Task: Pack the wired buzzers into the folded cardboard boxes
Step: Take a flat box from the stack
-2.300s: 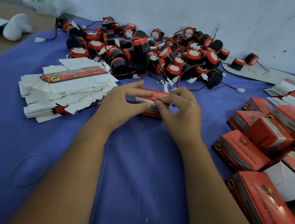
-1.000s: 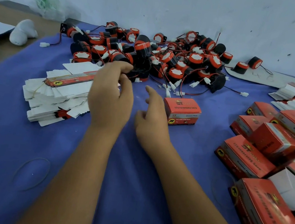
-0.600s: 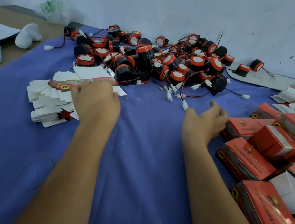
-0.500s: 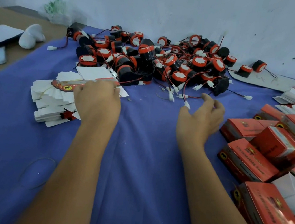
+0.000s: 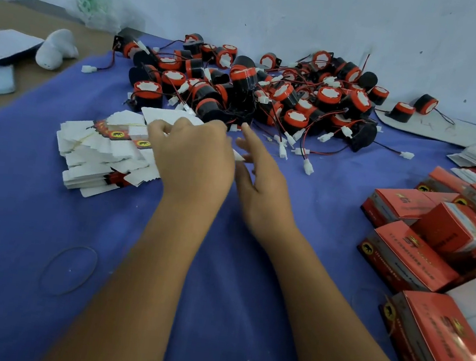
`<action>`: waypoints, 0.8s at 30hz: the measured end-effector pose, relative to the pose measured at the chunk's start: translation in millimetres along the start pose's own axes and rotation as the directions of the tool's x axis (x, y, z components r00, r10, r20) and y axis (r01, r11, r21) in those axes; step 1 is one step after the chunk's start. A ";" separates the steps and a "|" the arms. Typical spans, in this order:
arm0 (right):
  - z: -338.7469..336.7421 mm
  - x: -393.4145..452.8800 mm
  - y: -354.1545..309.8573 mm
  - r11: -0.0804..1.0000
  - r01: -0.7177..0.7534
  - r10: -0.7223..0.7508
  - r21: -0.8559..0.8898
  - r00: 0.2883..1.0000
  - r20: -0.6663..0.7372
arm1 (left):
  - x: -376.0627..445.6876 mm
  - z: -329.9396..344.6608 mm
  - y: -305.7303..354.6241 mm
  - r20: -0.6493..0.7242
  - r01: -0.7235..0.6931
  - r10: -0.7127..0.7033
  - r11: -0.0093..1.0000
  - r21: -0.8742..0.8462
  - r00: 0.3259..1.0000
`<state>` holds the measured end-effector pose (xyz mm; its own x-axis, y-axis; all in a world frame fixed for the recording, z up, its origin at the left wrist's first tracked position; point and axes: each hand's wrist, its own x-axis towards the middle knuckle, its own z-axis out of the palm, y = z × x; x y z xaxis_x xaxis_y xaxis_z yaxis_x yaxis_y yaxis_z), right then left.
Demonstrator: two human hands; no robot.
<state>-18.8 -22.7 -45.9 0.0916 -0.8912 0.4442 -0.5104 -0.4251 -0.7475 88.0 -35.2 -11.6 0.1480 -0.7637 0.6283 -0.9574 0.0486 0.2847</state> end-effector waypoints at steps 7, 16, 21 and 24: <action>-19.9 0.9 8.7 0.995 -0.067 0.046 -0.074 0.968 -0.248 | -18.4 1.0 28.9 -0.073 -0.273 0.264 0.951 -0.145 0.962; -57.2 -1.9 18.4 0.944 -0.227 0.312 0.241 0.853 -0.419 | -18.6 16.9 28.0 -0.022 -0.023 0.011 0.627 -0.778 1.000; -59.5 -5.5 18.8 0.965 -0.174 0.232 0.198 0.918 -0.322 | -11.1 29.2 19.0 0.098 0.014 0.148 0.486 -0.874 0.984; -57.5 -6.4 21.7 0.980 -0.168 0.191 0.102 0.941 -0.279 | -11.3 28.6 21.0 0.090 -0.003 0.186 0.449 -0.894 0.979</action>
<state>-79.7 -17.1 -36.6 -0.2496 -0.8757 0.4133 -0.4287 -0.2828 -0.8580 59.1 -43.9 -33.5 -0.0552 -0.7959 0.6029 -0.2083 0.5997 0.7726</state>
